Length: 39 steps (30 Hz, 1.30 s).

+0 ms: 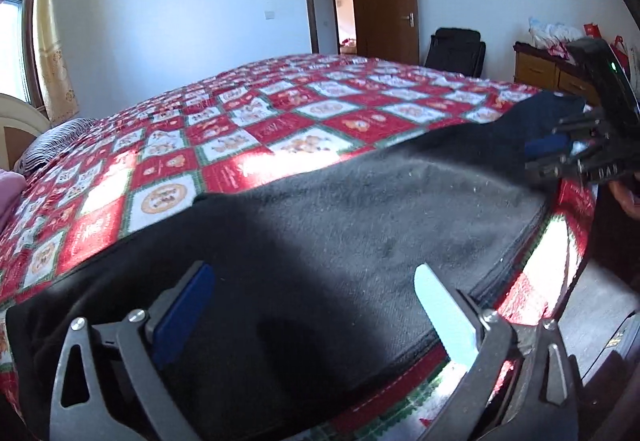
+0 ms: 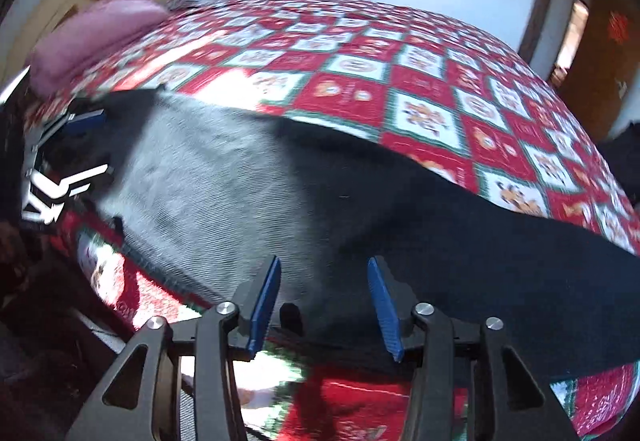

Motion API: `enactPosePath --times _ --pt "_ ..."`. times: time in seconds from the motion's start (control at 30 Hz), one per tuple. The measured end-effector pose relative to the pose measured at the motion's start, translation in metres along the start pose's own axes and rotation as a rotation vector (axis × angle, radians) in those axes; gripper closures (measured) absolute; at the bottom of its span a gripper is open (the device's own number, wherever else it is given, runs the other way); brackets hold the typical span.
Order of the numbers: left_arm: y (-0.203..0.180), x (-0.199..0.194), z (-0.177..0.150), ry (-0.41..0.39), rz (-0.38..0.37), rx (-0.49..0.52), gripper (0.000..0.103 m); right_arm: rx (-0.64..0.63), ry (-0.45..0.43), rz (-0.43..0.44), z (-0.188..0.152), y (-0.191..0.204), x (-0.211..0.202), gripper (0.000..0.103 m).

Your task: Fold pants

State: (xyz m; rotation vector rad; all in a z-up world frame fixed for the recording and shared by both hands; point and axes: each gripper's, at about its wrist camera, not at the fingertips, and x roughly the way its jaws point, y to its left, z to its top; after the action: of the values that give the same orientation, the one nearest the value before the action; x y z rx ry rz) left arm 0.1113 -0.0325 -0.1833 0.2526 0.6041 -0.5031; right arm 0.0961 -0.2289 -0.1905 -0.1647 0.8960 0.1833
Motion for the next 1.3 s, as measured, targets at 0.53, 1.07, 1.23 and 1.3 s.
enactPosePath --times 0.53,1.07,1.23,1.3 --pt "-0.003 0.006 0.005 -0.003 0.011 -0.028 0.000 0.501 -0.170 -0.213 -0.046 -0.194 -0.111 0.052" --pt "0.003 0.015 -0.006 0.034 0.062 -0.043 0.000 0.659 -0.129 -0.102 -0.067 -0.293 -0.086 0.059" --pt "0.002 0.017 -0.006 0.037 0.064 -0.046 0.000 0.636 -0.116 -0.035 -0.060 -0.297 -0.071 0.063" --pt "0.002 0.017 -0.005 0.038 0.064 -0.049 0.000 0.648 -0.118 -0.017 -0.058 -0.301 -0.066 0.066"
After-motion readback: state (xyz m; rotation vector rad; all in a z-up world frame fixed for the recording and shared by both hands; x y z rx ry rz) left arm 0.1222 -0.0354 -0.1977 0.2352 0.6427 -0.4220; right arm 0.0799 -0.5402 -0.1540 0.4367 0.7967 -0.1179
